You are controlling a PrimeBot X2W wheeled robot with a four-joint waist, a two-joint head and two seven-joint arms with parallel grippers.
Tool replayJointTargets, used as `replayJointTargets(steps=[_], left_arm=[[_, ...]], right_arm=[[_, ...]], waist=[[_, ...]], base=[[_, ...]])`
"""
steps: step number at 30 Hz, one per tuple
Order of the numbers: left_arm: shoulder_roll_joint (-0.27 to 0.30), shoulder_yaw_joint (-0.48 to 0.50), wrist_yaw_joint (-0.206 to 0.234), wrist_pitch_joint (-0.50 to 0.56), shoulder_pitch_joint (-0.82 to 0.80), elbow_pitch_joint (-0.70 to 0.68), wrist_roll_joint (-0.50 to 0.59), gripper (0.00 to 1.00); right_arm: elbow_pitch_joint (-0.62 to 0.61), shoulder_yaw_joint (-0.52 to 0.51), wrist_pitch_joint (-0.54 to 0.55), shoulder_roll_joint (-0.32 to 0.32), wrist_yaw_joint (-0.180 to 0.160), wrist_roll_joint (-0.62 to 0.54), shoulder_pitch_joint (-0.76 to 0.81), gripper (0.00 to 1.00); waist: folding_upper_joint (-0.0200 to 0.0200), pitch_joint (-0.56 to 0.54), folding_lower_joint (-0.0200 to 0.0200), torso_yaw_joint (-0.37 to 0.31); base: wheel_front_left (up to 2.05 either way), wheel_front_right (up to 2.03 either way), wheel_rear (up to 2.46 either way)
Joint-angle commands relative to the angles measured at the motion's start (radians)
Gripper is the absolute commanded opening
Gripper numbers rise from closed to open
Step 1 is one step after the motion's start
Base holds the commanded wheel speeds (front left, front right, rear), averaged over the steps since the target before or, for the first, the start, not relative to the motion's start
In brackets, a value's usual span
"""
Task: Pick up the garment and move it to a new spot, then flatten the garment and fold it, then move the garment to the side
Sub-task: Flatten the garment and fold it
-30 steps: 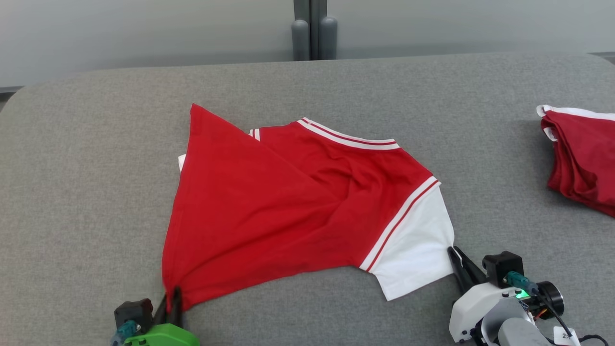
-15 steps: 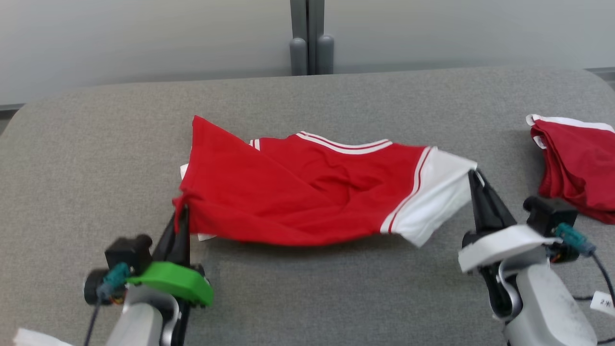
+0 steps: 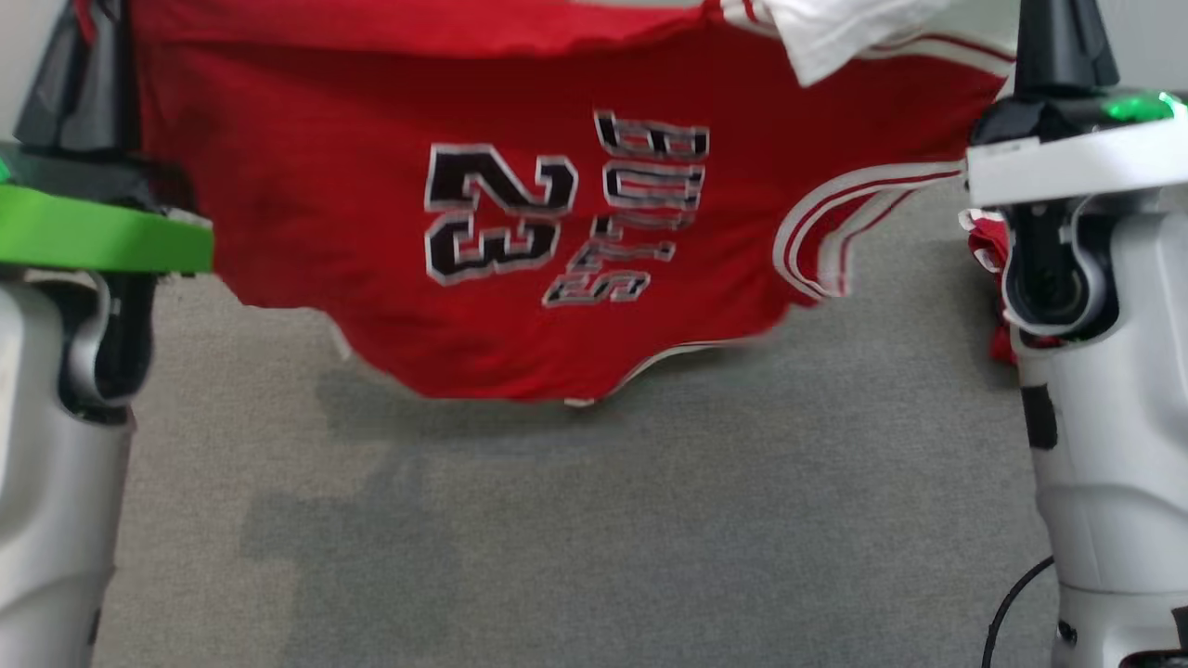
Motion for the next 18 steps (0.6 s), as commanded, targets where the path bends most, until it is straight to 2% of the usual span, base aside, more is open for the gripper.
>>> replayJointTargets(steps=[1,4,8,14,18], left_arm=[[0.013,0.011,-0.003,0.011,-0.029,-0.014,-0.016,0.00],[0.031,0.022,0.001,0.045,-0.070,-0.043,-0.027,0.00],[0.050,0.026,0.009,0.097,-0.122,-0.058,-0.037,0.00],[0.042,0.042,0.015,0.145,-0.217,-0.010,-0.079,0.00],[0.051,0.037,0.014,0.141,-0.318,0.062,-0.059,0.00]], right_arm=[[-0.016,-0.005,0.020,-0.003,-0.001,0.015,-0.027,0.00],[-0.046,-0.021,0.062,-0.001,-0.001,0.012,-0.087,0.00],[-0.054,-0.057,0.098,0.001,-0.001,-0.048,-0.174,0.00],[0.054,-0.118,0.090,0.015,-0.001,-0.177,-0.339,0.00],[0.155,-0.160,0.048,0.020,-0.001,-0.275,-0.488,0.00]], waist=[[0.0000,-0.001,0.0000,-0.012],[0.0000,0.011,0.0000,-0.023],[0.0000,0.062,0.0000,-0.038],[0.0000,0.193,0.0000,-0.056],[0.0000,0.289,0.0000,-0.062]], base=[[0.00,0.00,0.00],[0.00,0.00,0.00],[0.00,0.00,0.00],[0.00,0.00,0.00],[0.00,0.00,0.00]])
